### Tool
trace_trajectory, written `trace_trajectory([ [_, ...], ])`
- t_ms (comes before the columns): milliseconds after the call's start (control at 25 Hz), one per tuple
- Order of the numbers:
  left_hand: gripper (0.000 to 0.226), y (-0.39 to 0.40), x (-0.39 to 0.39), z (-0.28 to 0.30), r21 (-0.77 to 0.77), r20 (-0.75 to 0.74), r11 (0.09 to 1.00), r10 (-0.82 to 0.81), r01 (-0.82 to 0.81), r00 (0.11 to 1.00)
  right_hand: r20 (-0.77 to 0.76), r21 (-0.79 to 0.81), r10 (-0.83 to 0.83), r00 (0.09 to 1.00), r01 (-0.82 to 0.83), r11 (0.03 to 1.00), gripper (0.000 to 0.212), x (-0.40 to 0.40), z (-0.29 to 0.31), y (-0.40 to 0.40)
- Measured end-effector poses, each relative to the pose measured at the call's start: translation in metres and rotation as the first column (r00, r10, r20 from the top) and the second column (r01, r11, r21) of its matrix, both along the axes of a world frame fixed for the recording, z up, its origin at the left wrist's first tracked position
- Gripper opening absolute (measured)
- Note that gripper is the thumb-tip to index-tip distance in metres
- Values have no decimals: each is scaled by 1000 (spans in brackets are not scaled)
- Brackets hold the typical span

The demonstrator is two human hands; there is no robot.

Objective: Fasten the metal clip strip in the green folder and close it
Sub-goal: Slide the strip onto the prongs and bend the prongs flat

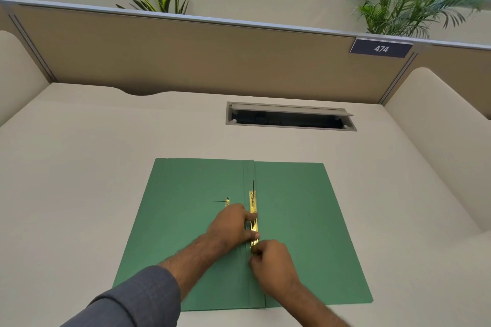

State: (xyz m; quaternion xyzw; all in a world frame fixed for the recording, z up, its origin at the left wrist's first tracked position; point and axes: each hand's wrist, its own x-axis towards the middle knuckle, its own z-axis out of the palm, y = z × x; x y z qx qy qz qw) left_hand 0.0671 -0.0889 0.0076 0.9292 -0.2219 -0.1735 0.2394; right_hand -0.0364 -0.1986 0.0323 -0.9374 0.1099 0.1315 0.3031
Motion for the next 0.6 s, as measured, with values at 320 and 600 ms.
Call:
trace_trajectory([
  [320, 60, 2, -2, -4, -33, 7, 999, 3, -3, 1000, -28, -83, 83, 996, -85, 993, 14, 5, -1, -12],
  [600, 59, 3, -7, -2, -51, 5, 999, 17, -16, 1000, -142, 63, 133, 981, -125, 990, 21, 30, 4, -41],
])
